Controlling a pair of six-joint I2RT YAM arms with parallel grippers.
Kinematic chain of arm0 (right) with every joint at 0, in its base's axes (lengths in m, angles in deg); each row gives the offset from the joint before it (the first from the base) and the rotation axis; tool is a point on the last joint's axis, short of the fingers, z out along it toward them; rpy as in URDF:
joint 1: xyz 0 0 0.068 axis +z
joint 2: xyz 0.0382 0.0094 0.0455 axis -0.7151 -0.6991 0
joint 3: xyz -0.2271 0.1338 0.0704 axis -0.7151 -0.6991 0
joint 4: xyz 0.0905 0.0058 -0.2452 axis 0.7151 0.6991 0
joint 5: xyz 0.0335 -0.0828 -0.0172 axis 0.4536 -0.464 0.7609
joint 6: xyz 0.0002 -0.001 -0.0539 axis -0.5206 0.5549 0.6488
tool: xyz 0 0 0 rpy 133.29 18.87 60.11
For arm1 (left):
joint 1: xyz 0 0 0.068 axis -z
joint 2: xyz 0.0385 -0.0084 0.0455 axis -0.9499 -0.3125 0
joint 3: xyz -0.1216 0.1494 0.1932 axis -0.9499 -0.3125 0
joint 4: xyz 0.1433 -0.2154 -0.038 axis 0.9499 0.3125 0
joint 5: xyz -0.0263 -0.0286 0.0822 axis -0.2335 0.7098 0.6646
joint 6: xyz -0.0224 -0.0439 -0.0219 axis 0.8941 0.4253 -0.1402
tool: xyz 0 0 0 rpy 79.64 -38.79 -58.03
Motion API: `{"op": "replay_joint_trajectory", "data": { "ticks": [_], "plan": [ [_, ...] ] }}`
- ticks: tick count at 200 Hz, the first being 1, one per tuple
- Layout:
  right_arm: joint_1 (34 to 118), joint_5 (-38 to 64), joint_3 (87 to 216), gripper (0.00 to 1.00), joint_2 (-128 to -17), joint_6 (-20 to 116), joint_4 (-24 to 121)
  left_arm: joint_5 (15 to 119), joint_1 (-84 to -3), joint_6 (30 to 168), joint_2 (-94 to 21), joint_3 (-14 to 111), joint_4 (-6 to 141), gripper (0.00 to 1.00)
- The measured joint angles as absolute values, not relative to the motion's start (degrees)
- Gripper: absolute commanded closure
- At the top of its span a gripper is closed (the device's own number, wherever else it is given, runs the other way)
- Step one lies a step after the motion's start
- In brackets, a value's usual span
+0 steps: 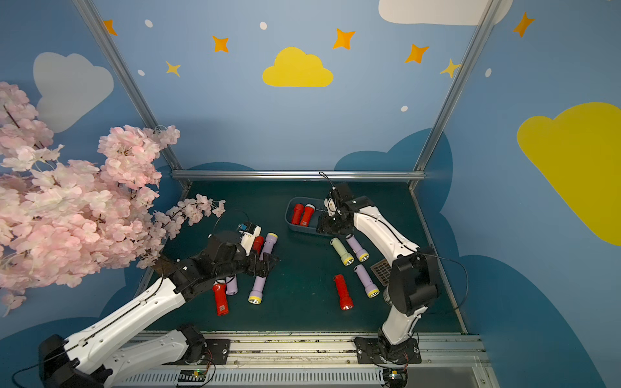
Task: Put the flashlights into the storage boxes
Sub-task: Pick up the flashlight from the center of the board.
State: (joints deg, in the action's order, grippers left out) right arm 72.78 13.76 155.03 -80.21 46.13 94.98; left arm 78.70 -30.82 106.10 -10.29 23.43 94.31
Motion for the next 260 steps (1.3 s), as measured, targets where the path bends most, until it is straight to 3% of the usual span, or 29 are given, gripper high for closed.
{"op": "replay_joint_trajectory", "data": {
  "ticks": [63,115,189,260],
  "plan": [
    [75.3,9.8,130.6,0.49,-61.3,42.7,94.8,82.3,-18.7,108.9,-12.7,21.8,91.6,0.01],
    [77.2,9.4,117.7,0.50,-53.5,38.8,92.0,88.2,-9.6,112.3,-15.4,18.7,89.6,0.01],
    [77.6,8.0,113.8,0.49,-54.2,37.6,87.8,93.7,-4.2,114.5,-18.4,18.6,89.2,0.01],
    [77.6,6.0,117.5,0.51,-66.2,40.0,85.9,97.6,-4.2,114.8,-13.4,16.4,90.1,0.01]
  ]
}}
